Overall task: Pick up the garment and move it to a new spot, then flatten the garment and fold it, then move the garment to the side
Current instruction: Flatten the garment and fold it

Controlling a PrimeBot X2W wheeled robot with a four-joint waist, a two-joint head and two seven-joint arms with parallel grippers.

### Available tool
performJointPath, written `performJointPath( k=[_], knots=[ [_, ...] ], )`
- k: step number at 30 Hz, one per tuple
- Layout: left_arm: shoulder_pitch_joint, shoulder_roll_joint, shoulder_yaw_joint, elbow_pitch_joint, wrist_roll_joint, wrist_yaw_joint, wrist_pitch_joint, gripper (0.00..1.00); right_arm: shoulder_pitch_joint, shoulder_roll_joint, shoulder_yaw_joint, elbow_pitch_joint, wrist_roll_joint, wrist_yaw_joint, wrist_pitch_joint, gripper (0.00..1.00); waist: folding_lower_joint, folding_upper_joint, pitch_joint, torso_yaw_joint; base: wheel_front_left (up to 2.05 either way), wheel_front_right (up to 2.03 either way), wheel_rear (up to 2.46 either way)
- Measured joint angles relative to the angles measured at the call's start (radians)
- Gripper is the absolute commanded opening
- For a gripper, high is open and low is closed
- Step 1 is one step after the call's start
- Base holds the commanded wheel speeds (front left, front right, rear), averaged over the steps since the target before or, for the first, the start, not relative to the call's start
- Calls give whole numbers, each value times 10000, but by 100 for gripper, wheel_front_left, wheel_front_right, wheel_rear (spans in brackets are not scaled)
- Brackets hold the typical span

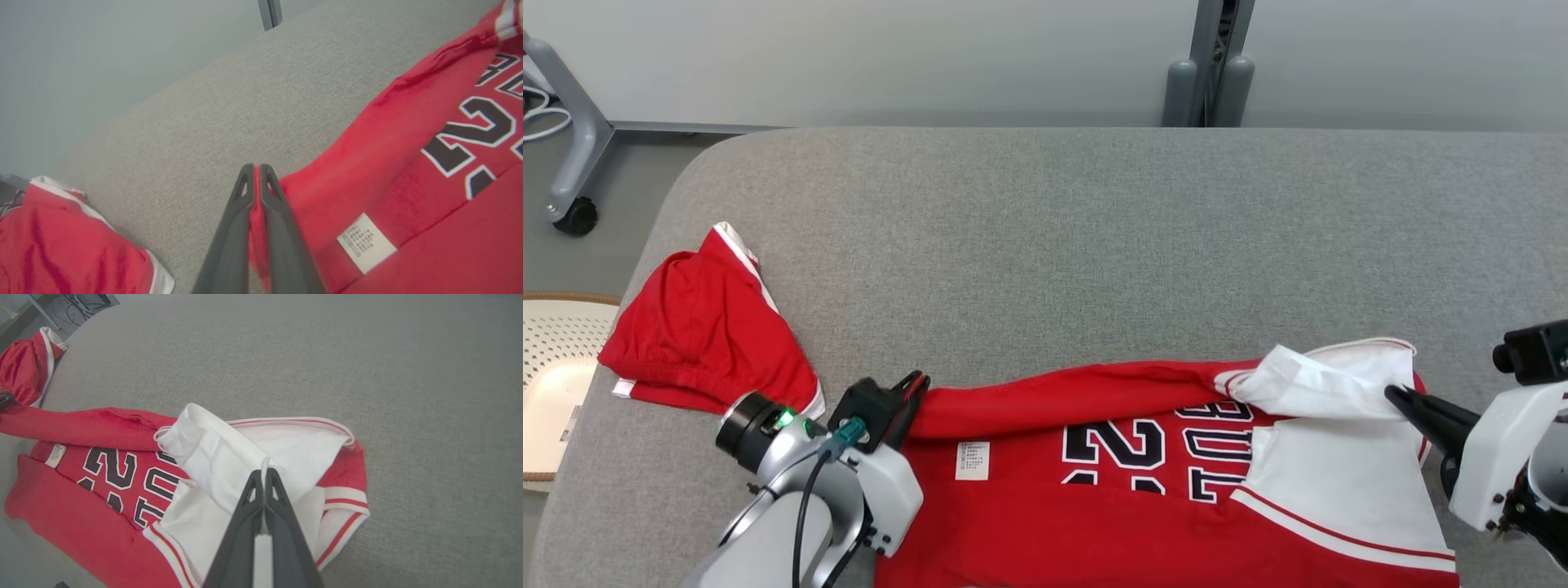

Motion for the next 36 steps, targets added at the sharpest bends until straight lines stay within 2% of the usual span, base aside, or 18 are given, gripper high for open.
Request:
performJointPath(
  k=[10,11,19,27,36],
  knots=[
    [890,740,-284,-1457,171,399,640,0,1876,232,-1979,-1749,-999,0,1918,0,0,0,-251,-76,0,0,0],
    [1020,821,-307,-1674,173,479,725,0,2232,339,-2378,-2119,-1248,0,2403,0,0,0,-278,-94,0,0,0],
    [1297,997,-518,-2207,192,583,999,0,3234,1028,-3893,-3432,-2182,0,3902,0,0,0,-347,-121,0,0,0],
    [1597,1122,-748,-2449,234,623,1162,0,3795,1572,-4663,-4128,-2842,0,4932,0,0,0,-264,-79,0,0,0],
    [1652,1250,-1003,-2401,424,669,1229,0,4008,1820,-5195,-4477,-3287,0,5597,0,0,0,-94,17,0,0,0]
  ],
)
